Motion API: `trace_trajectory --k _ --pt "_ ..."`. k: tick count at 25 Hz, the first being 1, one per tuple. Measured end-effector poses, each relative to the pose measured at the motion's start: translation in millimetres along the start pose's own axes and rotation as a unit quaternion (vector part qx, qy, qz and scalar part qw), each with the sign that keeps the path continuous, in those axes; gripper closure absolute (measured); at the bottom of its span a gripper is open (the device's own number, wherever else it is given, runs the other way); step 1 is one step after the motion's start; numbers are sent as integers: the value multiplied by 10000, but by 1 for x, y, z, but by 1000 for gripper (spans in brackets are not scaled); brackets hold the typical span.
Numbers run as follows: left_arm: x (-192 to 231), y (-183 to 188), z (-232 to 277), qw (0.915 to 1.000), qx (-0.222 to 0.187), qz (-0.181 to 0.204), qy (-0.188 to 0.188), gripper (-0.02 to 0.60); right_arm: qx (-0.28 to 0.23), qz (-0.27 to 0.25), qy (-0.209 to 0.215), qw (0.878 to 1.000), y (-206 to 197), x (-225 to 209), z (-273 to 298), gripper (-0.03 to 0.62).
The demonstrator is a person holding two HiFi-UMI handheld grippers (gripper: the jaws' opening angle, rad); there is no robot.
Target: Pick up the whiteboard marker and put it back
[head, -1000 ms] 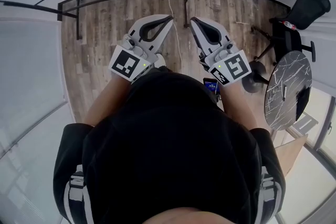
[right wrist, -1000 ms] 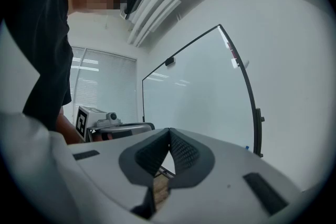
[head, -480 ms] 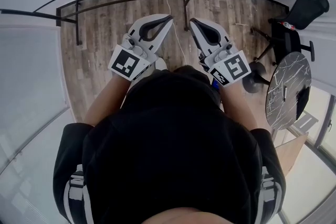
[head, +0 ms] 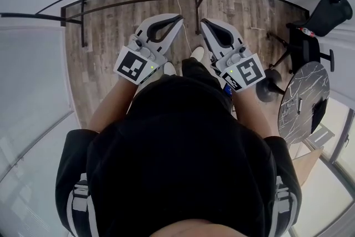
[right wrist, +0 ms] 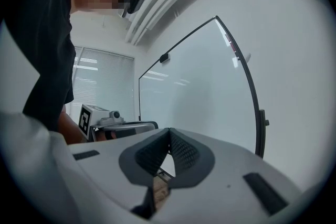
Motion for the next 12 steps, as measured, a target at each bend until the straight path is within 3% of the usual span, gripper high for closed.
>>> trace_trajectory --k 12 --pt "28 3 77 9993 9 52 377 578 -43 -26 424 9991 -6 -87 20 594"
Point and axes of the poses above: the fingertips, and each gripper's own axes: z forward along the fingers, x to its left, y out of its top, the point moved 10 cm from there along -z, backward along the fingers, and after that the axes turned 9 degrees about -z, right-handed, at the moved point
